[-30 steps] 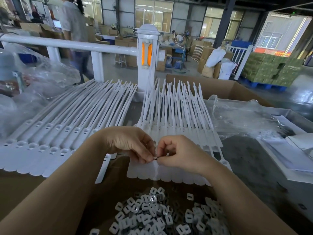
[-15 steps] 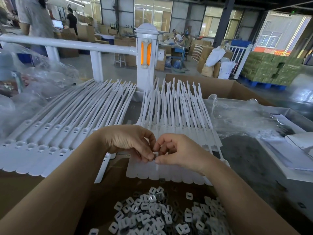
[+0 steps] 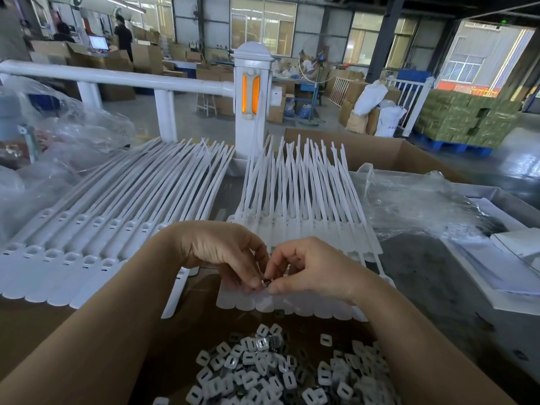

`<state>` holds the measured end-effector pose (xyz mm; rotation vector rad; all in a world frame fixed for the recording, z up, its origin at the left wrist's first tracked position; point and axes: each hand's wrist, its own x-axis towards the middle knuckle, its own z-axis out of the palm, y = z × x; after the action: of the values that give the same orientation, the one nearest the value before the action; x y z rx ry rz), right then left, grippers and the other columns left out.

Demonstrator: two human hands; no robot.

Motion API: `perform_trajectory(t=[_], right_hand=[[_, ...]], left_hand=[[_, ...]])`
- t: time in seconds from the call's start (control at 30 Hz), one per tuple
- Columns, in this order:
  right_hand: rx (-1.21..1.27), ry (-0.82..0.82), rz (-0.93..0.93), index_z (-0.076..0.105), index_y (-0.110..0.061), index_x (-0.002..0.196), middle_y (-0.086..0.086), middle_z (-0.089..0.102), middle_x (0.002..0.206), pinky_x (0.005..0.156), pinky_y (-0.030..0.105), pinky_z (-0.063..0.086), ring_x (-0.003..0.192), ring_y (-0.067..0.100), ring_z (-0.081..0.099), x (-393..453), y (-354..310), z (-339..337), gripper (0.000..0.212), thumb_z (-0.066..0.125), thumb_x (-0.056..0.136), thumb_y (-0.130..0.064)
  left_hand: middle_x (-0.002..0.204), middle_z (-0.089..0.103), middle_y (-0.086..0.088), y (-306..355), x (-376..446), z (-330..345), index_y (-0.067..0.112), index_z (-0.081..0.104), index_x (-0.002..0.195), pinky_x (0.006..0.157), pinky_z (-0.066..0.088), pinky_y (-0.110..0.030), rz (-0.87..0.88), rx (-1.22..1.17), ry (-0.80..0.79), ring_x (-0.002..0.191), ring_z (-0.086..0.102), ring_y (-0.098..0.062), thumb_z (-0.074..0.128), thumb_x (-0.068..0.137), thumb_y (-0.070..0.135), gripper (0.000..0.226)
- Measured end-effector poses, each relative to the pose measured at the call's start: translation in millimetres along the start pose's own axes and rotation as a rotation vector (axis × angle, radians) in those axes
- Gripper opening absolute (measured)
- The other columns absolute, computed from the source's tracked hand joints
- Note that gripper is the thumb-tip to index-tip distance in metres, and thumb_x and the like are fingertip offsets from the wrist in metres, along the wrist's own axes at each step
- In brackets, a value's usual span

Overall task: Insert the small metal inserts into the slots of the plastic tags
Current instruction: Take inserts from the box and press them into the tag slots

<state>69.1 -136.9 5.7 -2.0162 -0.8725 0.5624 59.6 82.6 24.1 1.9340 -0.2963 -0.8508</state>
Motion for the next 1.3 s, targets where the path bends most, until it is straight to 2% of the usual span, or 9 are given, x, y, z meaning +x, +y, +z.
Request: perform_trajectory(t=[0.2,0.33,0.43,0.63,0.83,0.97,1.07,1.13,1.3], right_hand=[[0.054,0.032,-0.013,0.073,-0.031,0.087,-0.006,0.071,0.079,0.069,0.015,0.049,0.071,0.001,0.062,1.0,3.0,-0.8,0.016,0.084,0.079,-0.022],[0.063,0.030,-0.014,0.073,-0.029,0.087,0.000,0.072,0.082,0.071,0.019,0.051,0.073,0.005,0.063,0.2,3.9,-1.1,0.017,0.084,0.079,-0.019],[0.080,0.034,-0.016,0.074,-0.030,0.086,-0.006,0.070,0.078,0.065,0.013,0.047,0.070,0.001,0.061,0.4,4.0,-1.3,0.017,0.085,0.078,-0.020],[0.087,0.099,-0.026,0.073,-0.029,0.086,0.009,0.073,0.088,0.064,0.013,0.048,0.074,0.006,0.063,1.9,6.8,-0.7,0.019,0.086,0.077,-0.018],[0.107,0.168,-0.052,0.071,-0.028,0.084,0.011,0.072,0.091,0.064,0.015,0.050,0.076,0.015,0.067,4.2,8.6,1.4,0.019,0.084,0.078,-0.015],[0.097,0.203,-0.070,0.071,-0.023,0.087,0.012,0.072,0.088,0.056,0.011,0.046,0.067,0.005,0.063,4.8,9.4,2.4,0.017,0.083,0.080,-0.013],[0.098,0.237,-0.079,0.072,-0.020,0.089,0.008,0.074,0.088,0.071,0.025,0.059,0.079,0.020,0.072,6.1,11.7,3.1,0.016,0.083,0.080,-0.013],[0.087,0.258,-0.085,0.072,-0.022,0.087,0.005,0.075,0.088,0.079,0.034,0.061,0.083,0.025,0.072,7.2,12.4,4.7,0.017,0.084,0.079,-0.014],[0.065,0.290,-0.071,0.071,-0.024,0.086,0.001,0.074,0.085,0.067,0.023,0.056,0.074,0.021,0.070,9.6,12.9,6.0,0.018,0.085,0.077,-0.017]], left_hand=[[0.087,0.072,-0.006,-0.3,-0.8,-0.1,0.000,0.061,0.114,0.067,0.056,-0.024,-0.008,0.023,-0.013,0.082,0.070,-0.016,0.075,0.083,0.005,0.034],[0.085,0.072,-0.006,-0.6,-0.3,-0.1,0.003,0.062,0.111,0.067,0.056,-0.024,-0.004,0.027,-0.020,0.081,0.069,-0.017,0.076,0.082,0.006,0.032],[0.084,0.072,-0.005,-1.7,-0.1,-1.0,0.003,0.062,0.111,0.067,0.056,-0.024,-0.002,0.031,-0.029,0.080,0.069,-0.016,0.076,0.082,0.006,0.031],[0.082,0.073,-0.003,-2.9,-1.8,-1.8,0.011,0.067,0.100,0.067,0.056,-0.024,0.024,0.024,-0.031,0.078,0.070,-0.014,0.076,0.083,0.009,0.019],[0.087,0.073,-0.006,-3.3,0.0,0.8,0.018,0.075,0.088,0.065,0.056,-0.023,0.067,-0.053,0.034,0.076,0.070,-0.014,0.075,0.081,0.025,0.009],[0.084,0.073,-0.004,-2.3,2.7,0.8,0.019,0.076,0.084,0.065,0.056,-0.021,0.065,-0.086,0.067,0.074,0.069,-0.012,0.074,0.083,0.025,0.007],[0.083,0.073,-0.003,-1.8,2.9,1.5,0.021,0.078,0.080,0.062,0.054,-0.020,0.063,-0.104,0.084,0.072,0.069,-0.011,0.075,0.080,0.027,0.007],[0.083,0.073,-0.003,-1.6,2.8,1.8,0.021,0.078,0.080,0.061,0.054,-0.020,0.055,-0.114,0.095,0.072,0.069,-0.011,0.074,0.079,0.029,0.008],[0.082,0.073,-0.003,4.0,4.8,1.2,0.018,0.076,0.081,0.062,0.054,-0.021,0.014,-0.076,0.145,0.072,0.069,-0.011,0.075,0.079,0.026,0.008]])
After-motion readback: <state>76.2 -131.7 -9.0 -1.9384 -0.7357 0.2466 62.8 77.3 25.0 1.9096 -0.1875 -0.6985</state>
